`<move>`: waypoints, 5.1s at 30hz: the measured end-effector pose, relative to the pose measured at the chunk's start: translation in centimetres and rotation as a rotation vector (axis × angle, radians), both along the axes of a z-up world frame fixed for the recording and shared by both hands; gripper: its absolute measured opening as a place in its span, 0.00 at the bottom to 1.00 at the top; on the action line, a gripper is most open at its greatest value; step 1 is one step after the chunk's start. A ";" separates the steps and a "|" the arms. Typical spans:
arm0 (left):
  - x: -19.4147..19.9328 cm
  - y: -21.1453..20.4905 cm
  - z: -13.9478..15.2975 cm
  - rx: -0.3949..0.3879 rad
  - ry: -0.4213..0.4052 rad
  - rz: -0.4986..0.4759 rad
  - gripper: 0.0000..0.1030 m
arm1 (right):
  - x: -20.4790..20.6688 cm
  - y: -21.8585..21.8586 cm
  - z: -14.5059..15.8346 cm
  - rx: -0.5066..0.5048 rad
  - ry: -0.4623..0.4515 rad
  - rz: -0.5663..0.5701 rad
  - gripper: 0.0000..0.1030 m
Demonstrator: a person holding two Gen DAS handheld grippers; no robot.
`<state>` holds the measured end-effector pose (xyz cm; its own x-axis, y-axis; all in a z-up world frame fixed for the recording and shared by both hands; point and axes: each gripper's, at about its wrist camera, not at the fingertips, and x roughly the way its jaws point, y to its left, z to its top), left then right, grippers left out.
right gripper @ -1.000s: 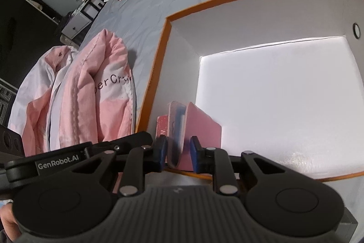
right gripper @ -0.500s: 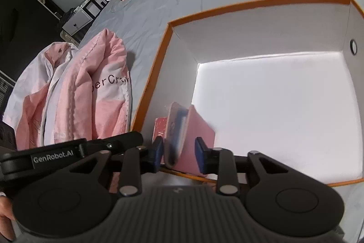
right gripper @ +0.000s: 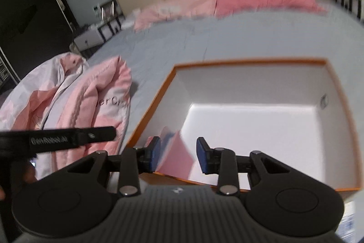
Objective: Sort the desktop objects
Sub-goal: 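Withdraw both grippers from the orange box toward the remaining items, then grasp the tan box with the left gripper while the right gripper grasps the black box, then carry the tan box with the left gripper while the right gripper lowers the black box into the orange box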
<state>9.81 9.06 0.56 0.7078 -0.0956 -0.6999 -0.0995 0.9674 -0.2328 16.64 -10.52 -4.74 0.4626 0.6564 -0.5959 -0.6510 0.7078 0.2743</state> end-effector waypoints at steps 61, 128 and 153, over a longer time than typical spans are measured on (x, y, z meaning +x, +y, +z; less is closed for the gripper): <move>-9.5 -18.3 -7.1 0.324 0.255 -0.549 0.53 | -3.3 -13.9 -7.8 -0.244 0.279 -0.182 0.35; 6.2 -1.1 2.4 -0.156 -0.004 -0.044 0.51 | 8.5 1.8 -5.9 -0.069 0.532 0.055 0.43; 8.3 -2.7 1.0 -0.210 0.031 -0.097 0.51 | 10.3 1.9 -7.6 0.009 0.716 0.060 0.27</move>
